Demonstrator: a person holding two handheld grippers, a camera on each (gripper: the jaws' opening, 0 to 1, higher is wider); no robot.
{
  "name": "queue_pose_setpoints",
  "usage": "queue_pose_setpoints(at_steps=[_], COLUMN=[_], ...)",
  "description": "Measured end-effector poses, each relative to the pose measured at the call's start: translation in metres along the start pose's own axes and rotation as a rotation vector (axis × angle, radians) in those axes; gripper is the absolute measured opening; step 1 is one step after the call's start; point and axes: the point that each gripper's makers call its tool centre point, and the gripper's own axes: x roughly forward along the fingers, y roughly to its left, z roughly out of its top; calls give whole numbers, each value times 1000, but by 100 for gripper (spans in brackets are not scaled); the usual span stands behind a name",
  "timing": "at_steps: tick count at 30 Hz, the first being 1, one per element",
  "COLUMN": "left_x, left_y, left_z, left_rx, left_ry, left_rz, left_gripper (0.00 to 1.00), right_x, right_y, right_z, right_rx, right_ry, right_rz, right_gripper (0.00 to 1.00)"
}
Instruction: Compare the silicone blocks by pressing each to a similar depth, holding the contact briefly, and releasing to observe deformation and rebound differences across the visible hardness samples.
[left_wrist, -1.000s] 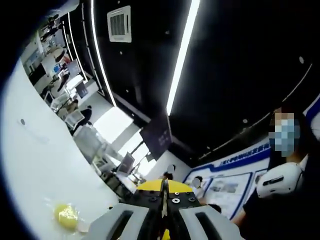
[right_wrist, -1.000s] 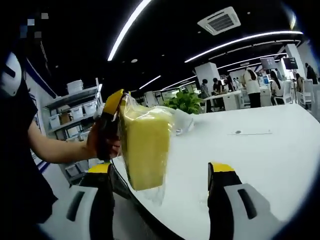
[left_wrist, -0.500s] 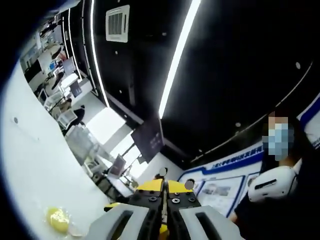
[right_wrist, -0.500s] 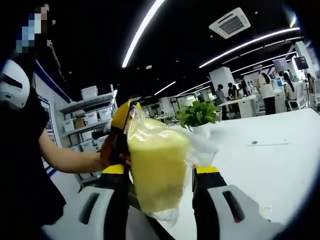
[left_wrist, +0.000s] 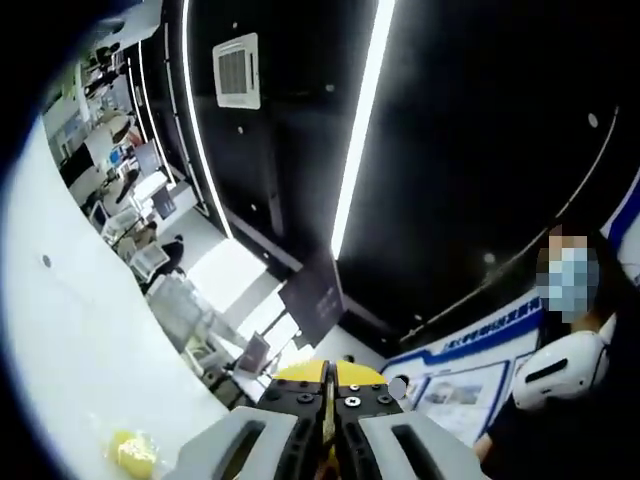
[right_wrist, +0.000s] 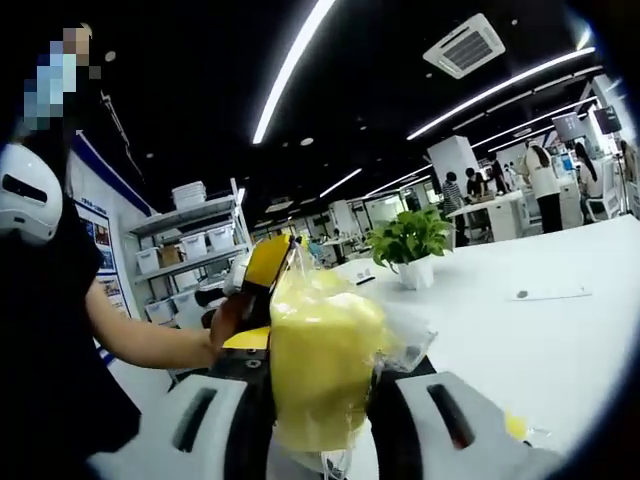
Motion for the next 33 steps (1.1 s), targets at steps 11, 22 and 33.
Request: queue_pose_setpoints(at_steps=[11,22,33], left_x=[-3,-17,-16], left_y=[-15,-24,-28], left_z=[5,19,17], left_rx=[83,129,151], left_ry=[-1,-53,-61], left_rz=[28,52,64], left_gripper=[0,0,0], right_x=[0,15,13], right_y=[13,24,30], right_z=[8,11,12], right_rx=[-46,-89,-60], right_ry=[43,70,59], right_rz=[7,38,21], right_gripper=[23,20,13])
